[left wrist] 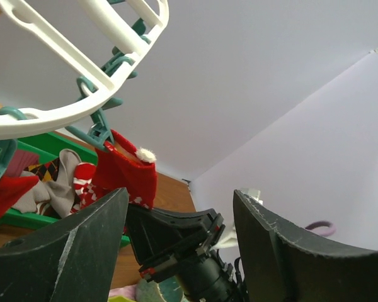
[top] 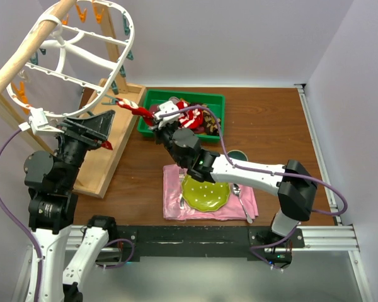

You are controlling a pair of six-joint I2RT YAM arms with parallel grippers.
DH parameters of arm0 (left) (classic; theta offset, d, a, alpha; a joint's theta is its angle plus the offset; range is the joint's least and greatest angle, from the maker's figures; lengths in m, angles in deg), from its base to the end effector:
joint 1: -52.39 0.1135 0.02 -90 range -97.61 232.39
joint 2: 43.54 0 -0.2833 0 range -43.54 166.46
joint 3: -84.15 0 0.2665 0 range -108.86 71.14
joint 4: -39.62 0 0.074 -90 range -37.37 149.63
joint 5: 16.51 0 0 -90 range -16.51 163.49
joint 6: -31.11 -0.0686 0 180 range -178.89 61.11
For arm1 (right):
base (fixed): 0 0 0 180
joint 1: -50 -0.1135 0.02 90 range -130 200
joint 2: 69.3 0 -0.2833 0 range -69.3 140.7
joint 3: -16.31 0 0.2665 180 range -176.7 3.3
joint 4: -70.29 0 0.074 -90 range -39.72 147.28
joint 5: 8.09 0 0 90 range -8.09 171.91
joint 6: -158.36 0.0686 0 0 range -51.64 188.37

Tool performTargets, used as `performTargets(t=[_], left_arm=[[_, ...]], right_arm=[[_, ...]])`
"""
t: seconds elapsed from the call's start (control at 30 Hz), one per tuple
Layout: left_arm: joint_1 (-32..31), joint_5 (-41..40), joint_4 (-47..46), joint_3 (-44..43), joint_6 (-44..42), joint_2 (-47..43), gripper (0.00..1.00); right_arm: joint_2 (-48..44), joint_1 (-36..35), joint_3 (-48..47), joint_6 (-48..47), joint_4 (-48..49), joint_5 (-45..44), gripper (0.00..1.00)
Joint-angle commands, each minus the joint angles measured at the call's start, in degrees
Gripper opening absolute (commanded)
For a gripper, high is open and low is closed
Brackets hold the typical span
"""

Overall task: Remove the socks clipped to the hanger
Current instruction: Remove the sock from the hanger.

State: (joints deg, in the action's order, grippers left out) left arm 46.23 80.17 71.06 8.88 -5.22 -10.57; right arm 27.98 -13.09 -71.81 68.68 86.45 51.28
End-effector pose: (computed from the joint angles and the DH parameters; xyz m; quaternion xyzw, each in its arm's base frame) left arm 0.1175 -0.0207 0.4738 -0.2151 0.6002 -0.4159 0.6485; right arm 0.2353 0.3864 0.3683 -0.1640 0.6486 0.2307 0.7065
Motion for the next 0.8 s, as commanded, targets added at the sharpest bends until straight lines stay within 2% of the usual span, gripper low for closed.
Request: performTargets(t=[0.0,0.3,0.77], left_arm=[[-0.18,-2.19,-0.42,0.64,2.05,1.57,0.72],[-0.18,-4.12,-2.70,2.41,2.49,3.94,0.68],[-0.18,-13.53,-2.09,3.72,3.19,4.03,0.65]], right_arm=[[-3.85,-1.85,0.84,-5.14,8.61,-6.45,0.00],[-0.51,-6.16,0.93,-12.17,15.90,-11.46,0.00],[3.44,-9.33,2.16,-18.42,24.88,-14.98,0.00]])
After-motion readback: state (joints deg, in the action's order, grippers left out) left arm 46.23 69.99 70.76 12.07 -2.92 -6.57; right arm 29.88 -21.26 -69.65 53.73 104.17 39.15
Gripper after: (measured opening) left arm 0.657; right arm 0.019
